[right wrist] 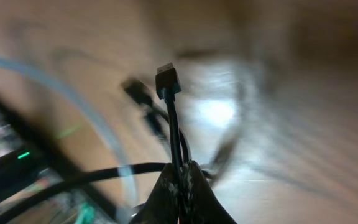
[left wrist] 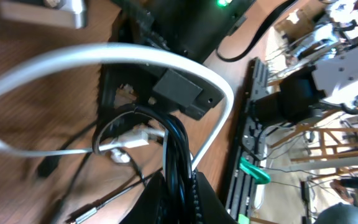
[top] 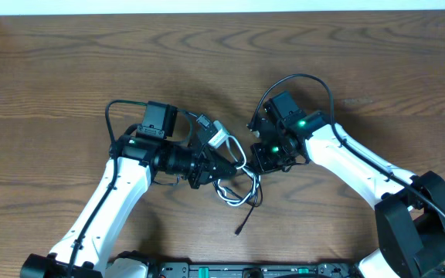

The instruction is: Untangle cables

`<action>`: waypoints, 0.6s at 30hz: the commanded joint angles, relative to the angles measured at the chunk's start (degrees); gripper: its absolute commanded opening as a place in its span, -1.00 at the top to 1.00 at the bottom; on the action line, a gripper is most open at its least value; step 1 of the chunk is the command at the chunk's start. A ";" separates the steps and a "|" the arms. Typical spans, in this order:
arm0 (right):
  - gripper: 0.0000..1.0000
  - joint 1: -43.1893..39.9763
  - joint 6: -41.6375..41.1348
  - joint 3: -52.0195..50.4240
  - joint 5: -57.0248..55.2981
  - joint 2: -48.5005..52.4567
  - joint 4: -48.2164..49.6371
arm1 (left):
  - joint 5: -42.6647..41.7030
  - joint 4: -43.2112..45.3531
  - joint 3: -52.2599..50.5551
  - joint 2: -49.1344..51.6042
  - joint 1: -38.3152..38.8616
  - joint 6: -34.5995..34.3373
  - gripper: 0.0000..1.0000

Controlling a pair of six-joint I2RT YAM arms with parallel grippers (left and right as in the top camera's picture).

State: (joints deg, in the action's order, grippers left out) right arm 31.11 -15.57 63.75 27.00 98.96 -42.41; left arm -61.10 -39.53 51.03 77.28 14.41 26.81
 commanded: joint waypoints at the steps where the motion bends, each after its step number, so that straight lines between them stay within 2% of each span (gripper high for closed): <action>1: 0.98 -0.15 0.11 0.24 -14.82 -0.39 -0.52 | 3.41 0.13 -0.13 -0.22 -0.35 -3.06 0.85; 6: 0.98 -0.15 -1.38 0.24 -19.98 -0.39 0.26 | 8.07 0.17 -0.15 -0.22 -0.35 -9.14 0.85; 16: 0.98 -0.17 -4.13 0.24 -22.64 -0.39 4.26 | 8.26 3.30 -0.15 -0.22 -0.35 -19.96 0.85; 17: 0.96 -0.15 -4.11 0.24 -23.04 -0.39 4.52 | 8.26 3.43 -0.15 -0.22 -0.35 -20.50 0.86; 18: 0.83 -0.15 -4.11 0.24 -23.61 -0.39 4.81 | 8.26 3.61 -0.15 -0.22 -0.35 -21.05 0.85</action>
State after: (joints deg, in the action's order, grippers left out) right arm 31.77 -19.62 63.92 11.53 98.94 -37.52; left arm -53.01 -35.86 51.03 77.28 14.48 9.67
